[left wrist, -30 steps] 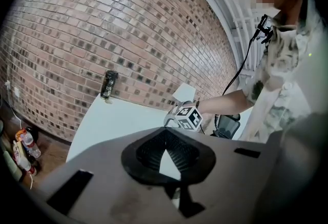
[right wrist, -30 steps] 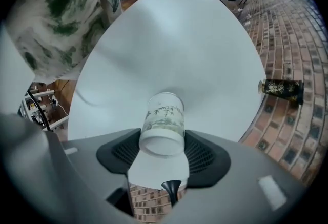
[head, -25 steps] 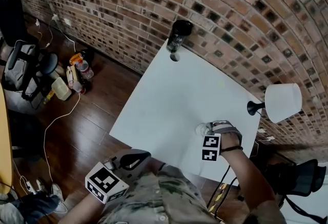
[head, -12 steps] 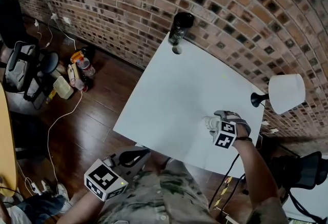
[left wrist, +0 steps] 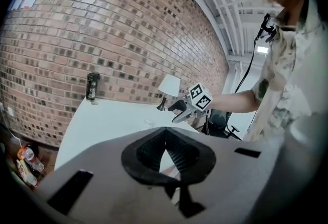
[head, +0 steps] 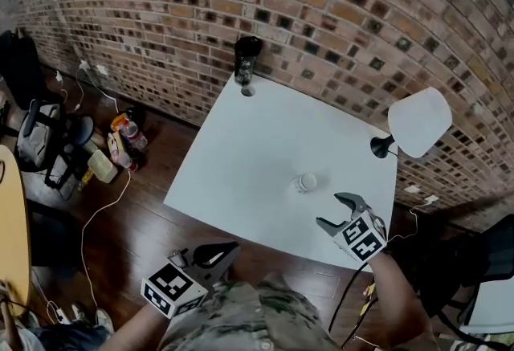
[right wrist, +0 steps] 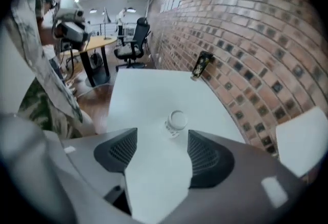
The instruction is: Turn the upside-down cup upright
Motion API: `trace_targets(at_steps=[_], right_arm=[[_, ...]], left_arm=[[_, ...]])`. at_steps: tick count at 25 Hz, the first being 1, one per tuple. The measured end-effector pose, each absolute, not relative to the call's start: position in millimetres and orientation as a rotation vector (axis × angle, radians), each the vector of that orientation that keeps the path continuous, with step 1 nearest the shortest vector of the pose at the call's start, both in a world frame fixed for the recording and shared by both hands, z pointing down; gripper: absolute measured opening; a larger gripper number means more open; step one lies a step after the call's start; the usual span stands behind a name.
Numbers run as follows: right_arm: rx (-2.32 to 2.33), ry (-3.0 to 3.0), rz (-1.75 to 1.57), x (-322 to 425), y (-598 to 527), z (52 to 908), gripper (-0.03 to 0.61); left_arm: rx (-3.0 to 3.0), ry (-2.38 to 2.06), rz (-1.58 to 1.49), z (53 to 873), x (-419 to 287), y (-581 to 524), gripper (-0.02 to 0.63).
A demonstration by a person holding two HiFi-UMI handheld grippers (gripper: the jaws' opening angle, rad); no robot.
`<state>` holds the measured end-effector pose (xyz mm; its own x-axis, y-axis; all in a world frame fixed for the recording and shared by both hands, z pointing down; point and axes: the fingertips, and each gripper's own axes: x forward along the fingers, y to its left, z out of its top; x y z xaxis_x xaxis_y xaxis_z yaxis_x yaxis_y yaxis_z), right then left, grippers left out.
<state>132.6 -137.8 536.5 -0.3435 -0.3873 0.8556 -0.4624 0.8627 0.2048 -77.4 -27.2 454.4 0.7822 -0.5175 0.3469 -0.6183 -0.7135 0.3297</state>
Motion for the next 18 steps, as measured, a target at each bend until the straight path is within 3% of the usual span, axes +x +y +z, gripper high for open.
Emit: trace_targets(at_steps=[8,18], right_arm=[[0.656,-2.287,0.282,186.4,37.3,508.3,0.293],[0.72,-2.464,0.357,200.7,197.4,471.8,0.293]], left_arm=[[2.457,-1.023,0.281,437.5,7.6,93.0,0.008],[2.482,-1.036,0.39,421.9,29.6,215.5,0.008]])
